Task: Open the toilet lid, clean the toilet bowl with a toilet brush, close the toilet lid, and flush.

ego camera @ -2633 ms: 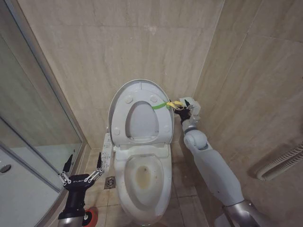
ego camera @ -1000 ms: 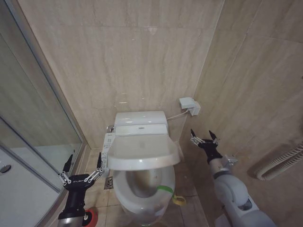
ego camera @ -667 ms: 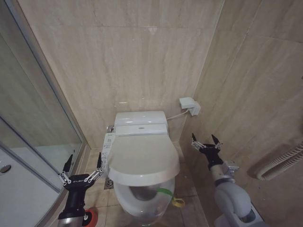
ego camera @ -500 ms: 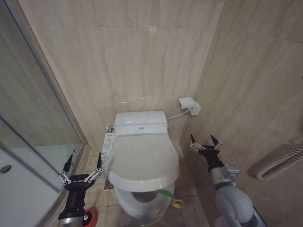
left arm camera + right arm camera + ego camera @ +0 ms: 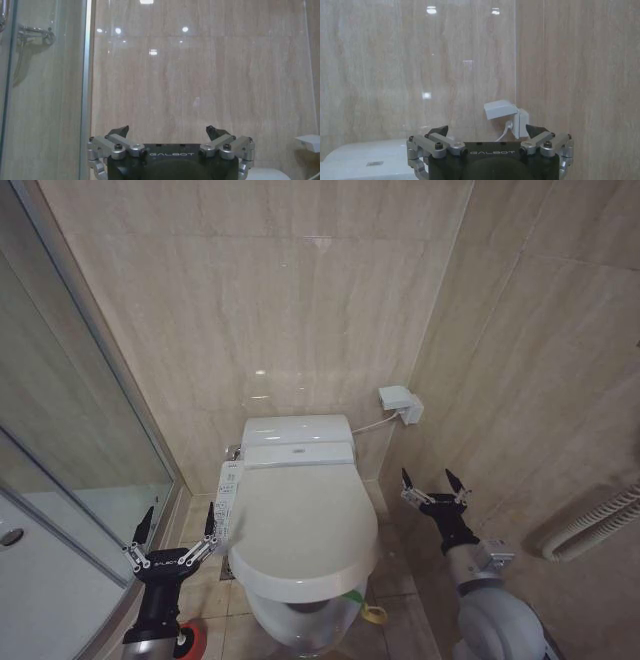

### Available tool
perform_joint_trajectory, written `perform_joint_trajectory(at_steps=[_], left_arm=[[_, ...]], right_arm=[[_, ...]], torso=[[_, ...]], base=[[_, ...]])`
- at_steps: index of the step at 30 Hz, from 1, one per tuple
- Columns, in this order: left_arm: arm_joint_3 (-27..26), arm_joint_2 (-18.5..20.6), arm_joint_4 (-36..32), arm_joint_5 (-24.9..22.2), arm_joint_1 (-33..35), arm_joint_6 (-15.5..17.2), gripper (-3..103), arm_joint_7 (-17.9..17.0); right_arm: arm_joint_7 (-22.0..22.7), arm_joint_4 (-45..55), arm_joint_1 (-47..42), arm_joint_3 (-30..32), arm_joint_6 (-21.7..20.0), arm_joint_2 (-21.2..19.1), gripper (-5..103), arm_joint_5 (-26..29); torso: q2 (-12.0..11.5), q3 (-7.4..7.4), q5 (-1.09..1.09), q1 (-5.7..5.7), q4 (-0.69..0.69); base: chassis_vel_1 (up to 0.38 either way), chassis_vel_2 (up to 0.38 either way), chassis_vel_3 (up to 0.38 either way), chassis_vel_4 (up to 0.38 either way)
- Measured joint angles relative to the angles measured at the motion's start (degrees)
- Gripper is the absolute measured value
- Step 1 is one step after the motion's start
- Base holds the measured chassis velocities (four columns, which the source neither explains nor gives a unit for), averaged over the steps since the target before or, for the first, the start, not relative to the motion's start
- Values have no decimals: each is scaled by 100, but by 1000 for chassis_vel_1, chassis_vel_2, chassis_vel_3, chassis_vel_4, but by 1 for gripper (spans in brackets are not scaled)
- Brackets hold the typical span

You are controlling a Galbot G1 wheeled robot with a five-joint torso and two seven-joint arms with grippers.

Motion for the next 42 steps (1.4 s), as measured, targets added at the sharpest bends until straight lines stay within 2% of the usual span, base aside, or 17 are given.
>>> perform_joint_trajectory(at_steps=[17,42], left_arm=[[0,0,0,0,0,0,100,0],[0,0,0,0,0,0,100,0]], right_arm=[[39,134,-125,-5,-44,109,100,-40],[108,397,-438,118,67,758,100,-418]], torso=[[0,0,1,0,0],[-1,0,0,0,0]], base=[[0,0,0,0],[0,0,0,0]])
